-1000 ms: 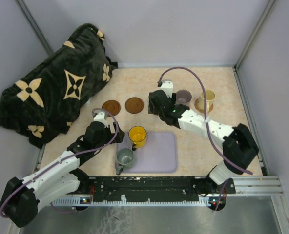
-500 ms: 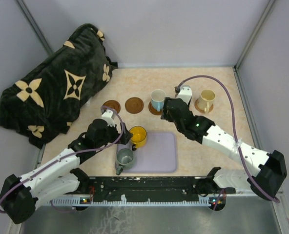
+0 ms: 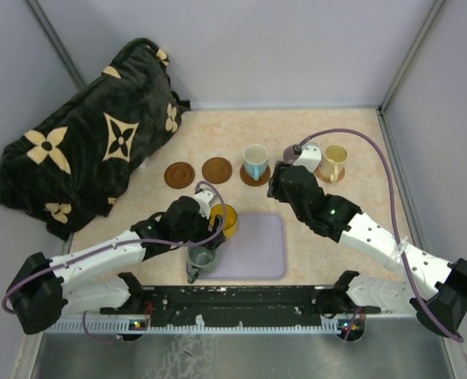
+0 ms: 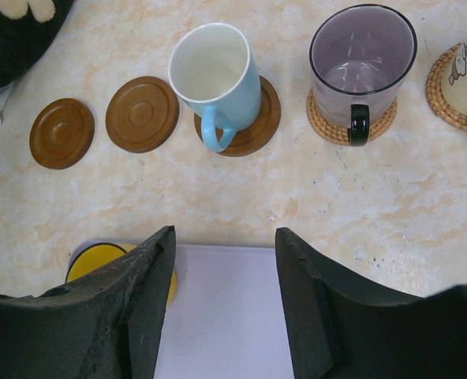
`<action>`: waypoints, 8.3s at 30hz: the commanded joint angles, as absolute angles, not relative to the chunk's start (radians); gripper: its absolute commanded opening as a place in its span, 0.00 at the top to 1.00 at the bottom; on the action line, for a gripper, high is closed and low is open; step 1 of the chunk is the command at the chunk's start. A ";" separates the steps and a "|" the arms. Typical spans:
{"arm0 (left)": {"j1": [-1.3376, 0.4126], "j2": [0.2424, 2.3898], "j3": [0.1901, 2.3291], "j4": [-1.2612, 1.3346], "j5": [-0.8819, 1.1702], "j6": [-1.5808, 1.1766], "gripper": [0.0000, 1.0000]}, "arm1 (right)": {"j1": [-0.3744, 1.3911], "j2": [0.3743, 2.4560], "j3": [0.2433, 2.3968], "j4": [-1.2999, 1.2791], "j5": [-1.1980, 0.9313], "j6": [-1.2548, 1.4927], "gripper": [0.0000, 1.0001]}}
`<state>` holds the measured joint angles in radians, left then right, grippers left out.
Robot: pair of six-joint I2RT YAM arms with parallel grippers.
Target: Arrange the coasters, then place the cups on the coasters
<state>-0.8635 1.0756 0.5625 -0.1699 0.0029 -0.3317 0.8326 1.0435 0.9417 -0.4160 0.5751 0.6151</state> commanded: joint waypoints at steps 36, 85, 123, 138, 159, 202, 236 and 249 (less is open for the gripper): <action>-0.966 1.206 0.739 -0.241 -0.254 -0.419 1.00 | 0.847 1.004 0.874 -0.371 0.517 0.649 0.44; -0.698 1.821 1.256 -0.089 -0.557 -0.503 1.00 | 0.853 0.808 0.641 -0.459 0.566 0.713 0.45; -0.650 1.860 1.281 -0.116 -0.487 -0.510 1.00 | 0.854 0.828 0.624 -0.427 0.525 0.733 0.46; -0.650 1.886 1.324 -0.196 -0.484 -0.508 1.00 | 0.854 0.828 0.618 -0.413 0.519 0.735 0.46; -0.651 1.882 1.342 -0.279 -0.503 -0.502 0.67 | 0.853 0.829 0.615 -0.410 0.502 0.739 0.46; -0.651 1.774 1.226 -0.311 -0.534 -0.534 0.53 | 0.853 0.830 0.605 -0.414 0.479 0.759 0.46; -0.849 0.948 0.785 -0.549 -0.309 -0.574 0.17 | 0.853 0.875 0.616 -0.391 0.538 0.756 0.45; -0.891 0.715 0.705 -0.745 -0.053 -0.586 0.17 | 0.851 0.993 0.672 -0.348 0.521 0.756 0.42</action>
